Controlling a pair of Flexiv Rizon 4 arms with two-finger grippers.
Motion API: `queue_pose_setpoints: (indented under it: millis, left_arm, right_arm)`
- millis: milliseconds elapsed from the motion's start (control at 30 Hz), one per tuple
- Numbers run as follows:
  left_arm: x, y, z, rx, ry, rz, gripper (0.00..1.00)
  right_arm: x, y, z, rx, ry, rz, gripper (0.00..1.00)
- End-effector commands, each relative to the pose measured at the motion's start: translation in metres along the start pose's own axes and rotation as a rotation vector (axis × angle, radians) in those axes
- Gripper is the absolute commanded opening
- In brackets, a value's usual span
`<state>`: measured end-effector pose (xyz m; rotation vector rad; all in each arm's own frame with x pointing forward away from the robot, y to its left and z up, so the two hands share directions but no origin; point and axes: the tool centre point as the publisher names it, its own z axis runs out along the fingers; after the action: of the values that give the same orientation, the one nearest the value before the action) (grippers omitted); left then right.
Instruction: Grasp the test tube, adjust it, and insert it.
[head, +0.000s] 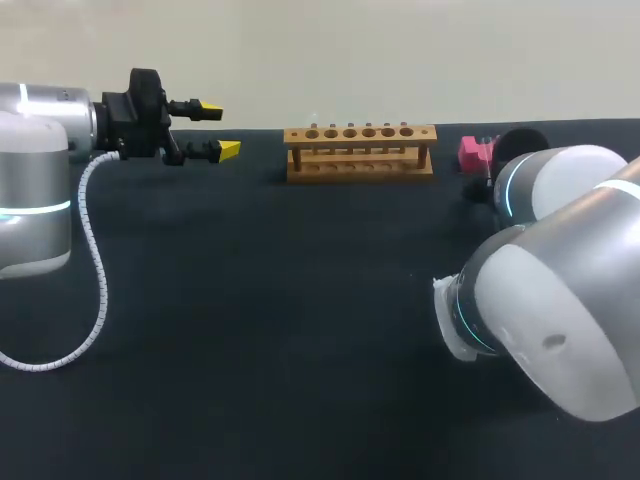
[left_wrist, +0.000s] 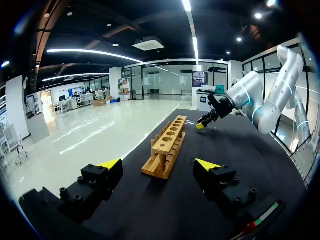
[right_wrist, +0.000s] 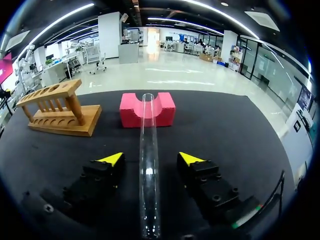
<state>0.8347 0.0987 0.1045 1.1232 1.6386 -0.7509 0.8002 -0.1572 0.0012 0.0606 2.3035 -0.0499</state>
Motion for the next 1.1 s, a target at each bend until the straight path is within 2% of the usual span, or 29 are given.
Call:
queue_pose_setpoints:
  millis: [33,267,400,633,700,933,967,1033,1067,1100]
  left_arm:
    - [-0.0003,0.0018,0.0005,0.004,0.003,-0.001,1.0]
    - [-0.0003,0.0018,0.0005,0.004,0.003,-0.001,1.0]
    - [-0.0003,0.0018,0.0005,0.004,0.003,-0.001,1.0]
    - [-0.0003,0.0018,0.0005,0.004,0.003,-0.001,1.0]
    - [-0.0003,0.0018,0.0005,0.004,0.003,-0.001,1.0]
    - [-0.0003,0.0018,0.0005,0.004,0.003,-0.001,1.0]
    - [-0.0003,0.0018,0.0005,0.004,0.003,-0.001,1.0]
    - [-0.0003,0.0018,0.0005,0.004,0.003,-0.001,1.0]
    - [-0.0003,0.0018,0.0005,0.004,0.003,-0.001,1.0]
    - [-0.0003,0.0018,0.0005,0.004,0.003,-0.001,1.0]
  right_arm:
    - [0.0011,0.0002,-0.0008,-0.037,0.01,-0.01,0.48]
    - [0.0021,0.0029,0.0012,-0.05,0.015,-0.018,0.49]
    - [0.0015,0.0022,0.0039,-0.053,0.016,-0.021,0.6]
    - [0.0007,0.0013,0.0065,-0.06,0.017,-0.024,0.55]
    - [0.0006,0.0013,0.0067,-0.062,0.017,-0.022,0.49]
    - [0.0016,0.0016,0.0085,-0.07,0.019,-0.021,0.39]
    - [0.0018,0.0016,0.0087,-0.07,0.02,-0.021,0.28]
    - [0.002,0.0017,0.0088,-0.07,0.021,-0.019,0.2]
    - [0.0021,0.0017,0.0089,-0.069,0.02,-0.019,0.07]
    - [0.0021,0.0017,0.0089,-0.068,0.02,-0.018,0.0]
